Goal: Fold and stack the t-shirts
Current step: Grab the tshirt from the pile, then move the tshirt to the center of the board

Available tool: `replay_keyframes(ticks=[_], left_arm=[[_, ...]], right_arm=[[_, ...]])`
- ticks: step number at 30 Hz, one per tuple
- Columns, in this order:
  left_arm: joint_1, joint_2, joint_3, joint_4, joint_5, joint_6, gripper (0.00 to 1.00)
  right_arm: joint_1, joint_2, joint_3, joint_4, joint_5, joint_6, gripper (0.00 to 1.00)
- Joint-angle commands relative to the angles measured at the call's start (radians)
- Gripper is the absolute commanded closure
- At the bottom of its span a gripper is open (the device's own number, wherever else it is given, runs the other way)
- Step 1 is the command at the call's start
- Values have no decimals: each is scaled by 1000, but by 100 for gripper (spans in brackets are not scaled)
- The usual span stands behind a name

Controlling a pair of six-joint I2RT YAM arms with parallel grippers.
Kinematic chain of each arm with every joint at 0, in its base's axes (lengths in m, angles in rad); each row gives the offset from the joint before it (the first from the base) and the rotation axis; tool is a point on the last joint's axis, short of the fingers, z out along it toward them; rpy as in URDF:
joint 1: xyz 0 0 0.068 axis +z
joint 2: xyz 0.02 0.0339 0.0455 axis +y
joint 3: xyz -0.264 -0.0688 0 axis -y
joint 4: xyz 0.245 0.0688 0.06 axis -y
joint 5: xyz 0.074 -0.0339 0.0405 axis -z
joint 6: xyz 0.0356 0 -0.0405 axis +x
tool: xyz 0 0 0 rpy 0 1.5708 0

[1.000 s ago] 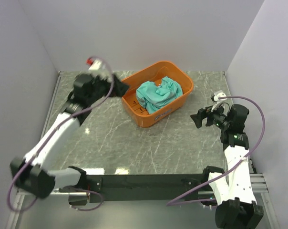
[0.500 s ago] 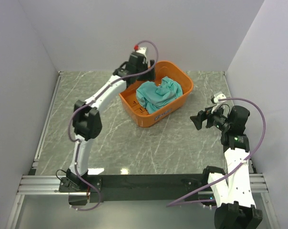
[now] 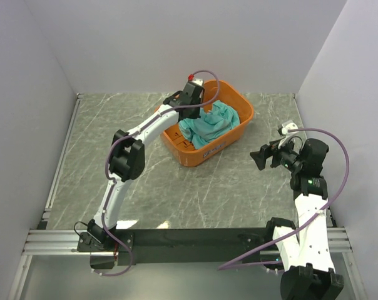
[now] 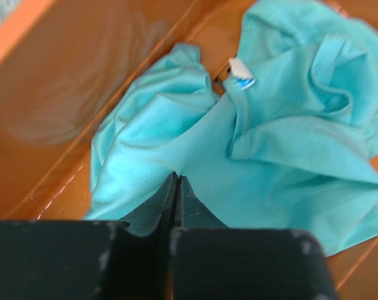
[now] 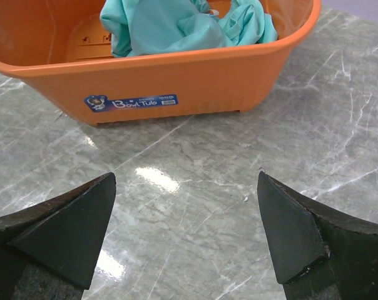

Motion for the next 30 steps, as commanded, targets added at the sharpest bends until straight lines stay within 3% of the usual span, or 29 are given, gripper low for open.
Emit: replay_keyframes(ticks=[1, 6, 10, 21, 25, 30], left_arm=[[-16, -76, 63, 67, -23, 54, 100], [-29, -221, 48, 137, 6, 67, 100], [-40, -424, 31, 194, 40, 60, 100], [-40, -844, 53, 222, 92, 42, 100], [-42, -993, 10, 202, 28, 79, 100], [-40, -1128, -185, 158, -87, 132, 100]], right_arm=[[-17, -14, 40, 8, -30, 12, 0], [-28, -19, 37, 15, -43, 23, 0], [-34, -19, 34, 18, -50, 29, 0], [-50, -25, 22, 34, -56, 41, 1], [-50, -23, 17, 39, -64, 41, 1], [-50, -11, 20, 22, -116, 26, 1]])
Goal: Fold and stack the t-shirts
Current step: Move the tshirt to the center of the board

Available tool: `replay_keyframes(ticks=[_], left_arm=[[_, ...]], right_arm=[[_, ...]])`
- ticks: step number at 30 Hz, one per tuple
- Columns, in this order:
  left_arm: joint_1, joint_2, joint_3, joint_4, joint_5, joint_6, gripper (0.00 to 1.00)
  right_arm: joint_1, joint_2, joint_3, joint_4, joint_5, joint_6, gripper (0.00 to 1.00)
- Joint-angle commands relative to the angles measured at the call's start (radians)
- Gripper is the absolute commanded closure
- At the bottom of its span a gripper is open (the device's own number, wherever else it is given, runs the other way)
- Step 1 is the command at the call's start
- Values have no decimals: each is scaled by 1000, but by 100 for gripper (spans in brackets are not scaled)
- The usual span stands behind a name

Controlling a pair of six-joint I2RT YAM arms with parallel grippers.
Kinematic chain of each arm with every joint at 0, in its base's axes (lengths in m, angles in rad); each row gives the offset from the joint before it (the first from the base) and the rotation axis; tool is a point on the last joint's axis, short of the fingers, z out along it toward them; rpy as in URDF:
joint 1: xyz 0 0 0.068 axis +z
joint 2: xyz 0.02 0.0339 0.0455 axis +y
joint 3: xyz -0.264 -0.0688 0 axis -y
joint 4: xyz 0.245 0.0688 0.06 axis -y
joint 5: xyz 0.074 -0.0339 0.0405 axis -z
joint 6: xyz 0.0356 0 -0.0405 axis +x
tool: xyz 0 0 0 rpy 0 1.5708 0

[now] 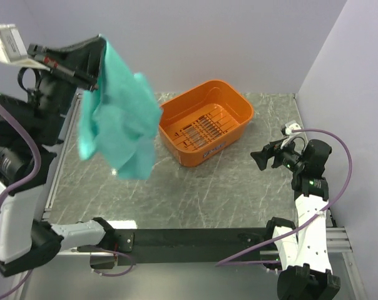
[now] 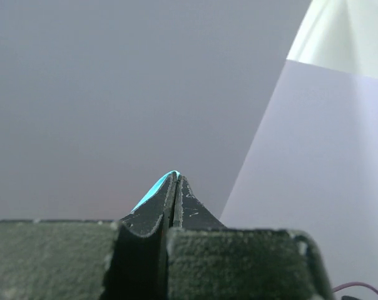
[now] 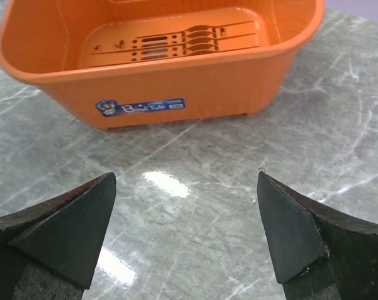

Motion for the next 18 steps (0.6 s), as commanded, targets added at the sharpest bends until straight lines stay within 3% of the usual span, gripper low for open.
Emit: replay_keyframes(ticks=[1, 5, 11, 18], left_arm=[[1, -15, -143, -65, -90, 52, 100], [2, -74, -376, -71, -116, 49, 100], [33, -121, -597, -15, -116, 34, 100], [82, -173, -789, 22, -3, -18, 100]], right_arm=[[-5, 2, 20, 16, -67, -12, 1], [-2, 20, 25, -19, -130, -57, 1], [9, 32, 35, -77, -215, -149, 1], [85, 80, 90, -93, -126, -152, 2]])
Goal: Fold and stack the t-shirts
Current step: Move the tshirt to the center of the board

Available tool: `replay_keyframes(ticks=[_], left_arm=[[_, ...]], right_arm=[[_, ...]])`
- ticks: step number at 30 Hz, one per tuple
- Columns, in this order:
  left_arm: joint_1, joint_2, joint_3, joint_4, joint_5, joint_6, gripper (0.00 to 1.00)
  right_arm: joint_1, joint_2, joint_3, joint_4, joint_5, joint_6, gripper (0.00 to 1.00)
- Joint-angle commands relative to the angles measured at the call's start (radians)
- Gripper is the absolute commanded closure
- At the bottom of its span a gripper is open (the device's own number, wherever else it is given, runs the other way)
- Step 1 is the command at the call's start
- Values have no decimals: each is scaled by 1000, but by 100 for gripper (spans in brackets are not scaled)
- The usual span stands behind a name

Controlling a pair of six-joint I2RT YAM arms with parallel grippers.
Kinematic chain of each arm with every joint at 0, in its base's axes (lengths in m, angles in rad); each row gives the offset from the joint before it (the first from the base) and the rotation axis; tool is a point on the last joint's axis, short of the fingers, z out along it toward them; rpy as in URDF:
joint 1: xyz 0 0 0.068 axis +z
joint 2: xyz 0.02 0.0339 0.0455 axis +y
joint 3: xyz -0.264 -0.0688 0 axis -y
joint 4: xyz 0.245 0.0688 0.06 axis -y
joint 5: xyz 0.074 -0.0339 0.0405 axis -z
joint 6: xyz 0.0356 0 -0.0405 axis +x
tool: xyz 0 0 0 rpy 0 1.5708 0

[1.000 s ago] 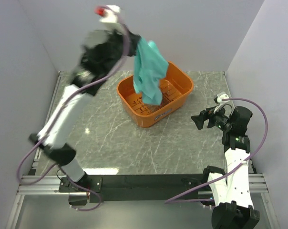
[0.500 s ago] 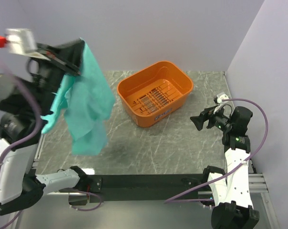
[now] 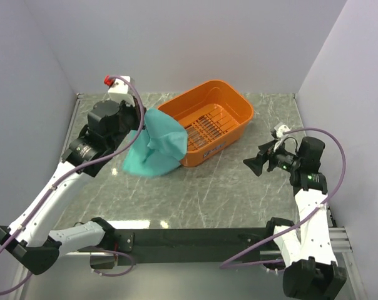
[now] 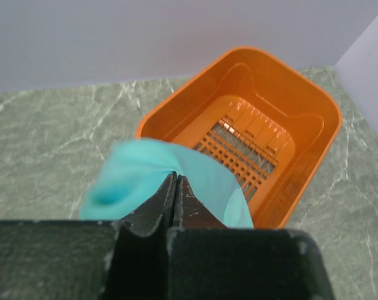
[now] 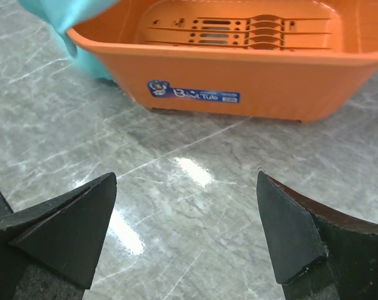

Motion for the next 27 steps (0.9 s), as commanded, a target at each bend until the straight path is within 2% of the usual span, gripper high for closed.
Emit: replay_keyframes(ticks=[1, 4, 5, 7, 8, 9, 10, 11, 12, 18, 27], left_arm=[[13, -84, -95, 87, 80, -38, 100], [16, -146, -203, 97, 143, -51, 100], [16, -163, -232, 98, 155, -64, 100], [16, -212, -287, 95, 189, -70, 100], [15, -229, -335, 89, 192, -77, 100], [15, -258, -356, 83, 191, -81, 99], [16, -272, -376, 68, 180, -82, 100], [16, -286, -408, 61, 173, -85, 100], [15, -317, -421, 54, 160, -85, 100], [16, -453, -493, -20, 90, -104, 99], [16, -630, -617, -84, 19, -163, 99]], right_arm=[[58, 32, 97, -24, 44, -39, 2], [112, 79, 196, -93, 88, -111, 2], [124, 114, 228, -165, 84, -148, 2], [169, 154, 342, -287, 70, -397, 0], [219, 207, 377, -449, 70, -512, 0], [256, 237, 440, -543, 76, -806, 0], [275, 266, 462, -625, 82, -954, 0], [307, 321, 477, -708, 95, -1066, 1], [325, 346, 501, -707, 128, -1161, 2], [504, 530, 613, -560, 259, -1130, 4], [666, 808, 816, -510, 406, -1050, 10]])
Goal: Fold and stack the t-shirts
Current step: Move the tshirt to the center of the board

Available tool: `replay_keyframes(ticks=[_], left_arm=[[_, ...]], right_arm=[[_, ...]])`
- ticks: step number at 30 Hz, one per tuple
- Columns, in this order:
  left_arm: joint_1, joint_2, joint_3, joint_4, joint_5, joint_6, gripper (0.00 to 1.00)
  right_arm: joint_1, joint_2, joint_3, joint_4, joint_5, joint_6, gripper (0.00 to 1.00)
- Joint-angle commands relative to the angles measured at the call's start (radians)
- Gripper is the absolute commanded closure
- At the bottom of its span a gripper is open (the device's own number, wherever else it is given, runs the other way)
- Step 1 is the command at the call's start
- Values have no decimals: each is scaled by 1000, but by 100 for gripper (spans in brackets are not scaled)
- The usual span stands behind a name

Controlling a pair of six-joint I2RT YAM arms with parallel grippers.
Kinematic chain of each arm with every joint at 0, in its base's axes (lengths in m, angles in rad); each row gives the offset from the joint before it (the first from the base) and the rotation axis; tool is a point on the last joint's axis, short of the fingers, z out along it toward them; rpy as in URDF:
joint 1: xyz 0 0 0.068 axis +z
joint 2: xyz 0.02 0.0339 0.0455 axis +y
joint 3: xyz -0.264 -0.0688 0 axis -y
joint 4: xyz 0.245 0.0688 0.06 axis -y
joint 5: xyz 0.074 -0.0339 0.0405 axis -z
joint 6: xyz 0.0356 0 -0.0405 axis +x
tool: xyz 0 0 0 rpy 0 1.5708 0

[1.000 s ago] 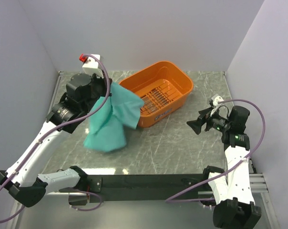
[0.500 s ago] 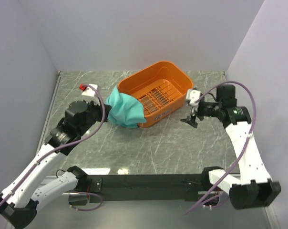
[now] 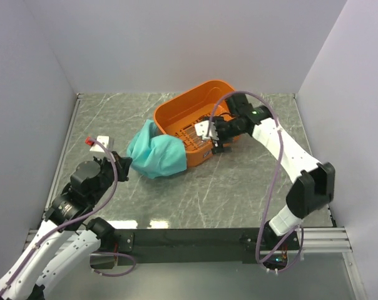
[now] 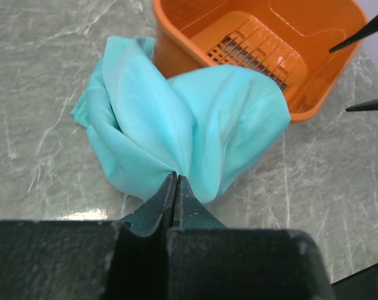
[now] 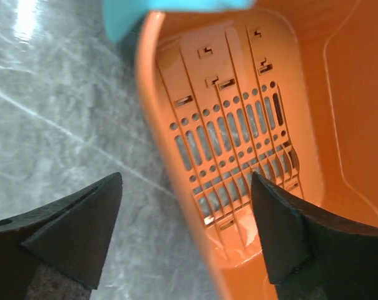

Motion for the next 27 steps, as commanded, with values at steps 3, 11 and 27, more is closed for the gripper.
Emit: replay_keyframes(ticks=[3, 11, 27], left_arm=[[3, -91, -18, -26, -74, -41, 99], [1, -145, -36, -21, -94, -42, 99], [3, -141, -47, -12, -62, -41, 99]], right_arm=[[51, 113, 85, 43, 137, 32, 15], [48, 136, 19, 125, 265, 95, 38], [38, 96, 4, 366, 620, 774, 100]])
